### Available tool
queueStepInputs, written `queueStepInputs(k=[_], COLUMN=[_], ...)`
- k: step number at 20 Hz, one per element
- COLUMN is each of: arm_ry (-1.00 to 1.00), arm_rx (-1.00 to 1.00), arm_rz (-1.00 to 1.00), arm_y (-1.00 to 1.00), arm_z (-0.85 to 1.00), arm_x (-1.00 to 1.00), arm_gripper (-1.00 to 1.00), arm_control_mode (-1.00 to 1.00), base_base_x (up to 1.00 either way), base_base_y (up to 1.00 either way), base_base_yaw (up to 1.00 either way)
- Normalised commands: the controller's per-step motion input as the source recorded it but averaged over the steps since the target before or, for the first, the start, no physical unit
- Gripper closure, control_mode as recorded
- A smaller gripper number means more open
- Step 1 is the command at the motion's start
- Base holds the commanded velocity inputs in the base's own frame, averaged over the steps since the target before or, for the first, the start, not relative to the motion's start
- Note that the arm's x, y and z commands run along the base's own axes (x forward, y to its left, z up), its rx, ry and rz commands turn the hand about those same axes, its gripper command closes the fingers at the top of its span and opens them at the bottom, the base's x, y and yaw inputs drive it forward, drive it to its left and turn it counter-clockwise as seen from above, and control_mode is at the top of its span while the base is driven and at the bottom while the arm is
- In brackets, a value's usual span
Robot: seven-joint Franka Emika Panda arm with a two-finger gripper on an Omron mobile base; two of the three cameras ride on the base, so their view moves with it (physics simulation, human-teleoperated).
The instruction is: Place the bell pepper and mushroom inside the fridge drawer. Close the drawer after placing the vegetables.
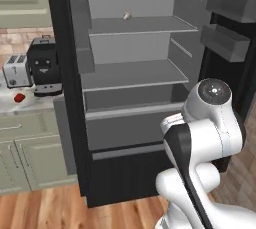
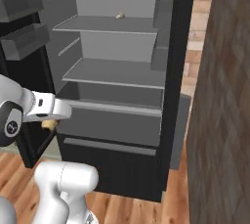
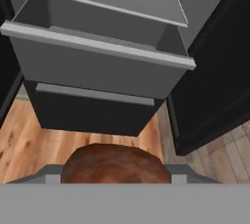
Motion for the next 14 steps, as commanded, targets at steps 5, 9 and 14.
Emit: queueStepInputs(k=[5,9,14], arm_ry=[0.0,0.0,0.0], arm_rx=[0.0,0.0,0.0], arm_rz=[0.0,0.0,0.0], arm_y=[0.0,0.0,0.0], arm_z=[0.0,0.0,0.0], arm_x=[0.0,0.0,0.0], arm_gripper=[1.0,1.0,1.0], arm_control_mode=[1.0,1.0,1.0], base_base_x=[0.53,0.5,0.53], base_base_y=[0.0,0.0,0.0], base_base_yaw=[0.04,0.05,0.05])
